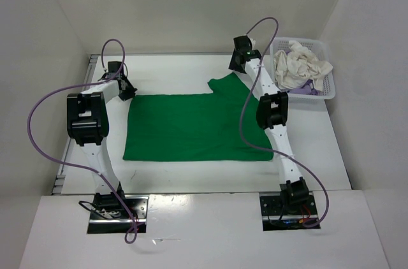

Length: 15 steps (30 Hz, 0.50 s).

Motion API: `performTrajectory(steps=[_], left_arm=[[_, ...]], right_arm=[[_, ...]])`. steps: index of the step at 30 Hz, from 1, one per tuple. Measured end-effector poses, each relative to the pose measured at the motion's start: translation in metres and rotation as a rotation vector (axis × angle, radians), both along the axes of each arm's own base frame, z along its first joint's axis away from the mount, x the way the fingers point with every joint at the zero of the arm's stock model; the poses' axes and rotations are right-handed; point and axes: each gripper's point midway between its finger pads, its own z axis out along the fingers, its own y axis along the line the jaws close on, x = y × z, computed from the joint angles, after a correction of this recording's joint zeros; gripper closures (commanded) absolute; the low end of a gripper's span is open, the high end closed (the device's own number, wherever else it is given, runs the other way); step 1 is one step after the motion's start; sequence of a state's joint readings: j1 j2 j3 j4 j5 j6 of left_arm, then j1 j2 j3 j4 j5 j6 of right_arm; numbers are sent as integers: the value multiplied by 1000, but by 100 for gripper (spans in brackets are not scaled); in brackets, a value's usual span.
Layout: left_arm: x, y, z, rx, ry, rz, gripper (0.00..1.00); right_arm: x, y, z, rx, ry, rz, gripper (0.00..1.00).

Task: Fold and stack the t-shirts
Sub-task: Grap the side of the flattened tshirt furthest away from the robot with both arms

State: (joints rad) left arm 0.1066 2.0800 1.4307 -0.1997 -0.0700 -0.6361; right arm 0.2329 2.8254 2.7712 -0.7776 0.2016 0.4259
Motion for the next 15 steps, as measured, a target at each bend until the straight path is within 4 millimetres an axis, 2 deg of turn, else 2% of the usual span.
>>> performTrajectory(steps=[6, 11, 14, 15], left_arm=[[0, 0, 0, -1, -1, 0, 98], [0, 0, 0, -3, -1, -2, 98], [0, -1, 0, -4, -1, -3, 98], [0, -1, 0, -4, -1, -3, 98]], right_arm=[[-5, 5, -3, -1, 21, 21, 51], [-11, 22, -3, 7, 31, 49, 54], [-12, 27, -3, 5, 32, 57, 59], [-13, 27, -3, 5, 33, 57, 63]])
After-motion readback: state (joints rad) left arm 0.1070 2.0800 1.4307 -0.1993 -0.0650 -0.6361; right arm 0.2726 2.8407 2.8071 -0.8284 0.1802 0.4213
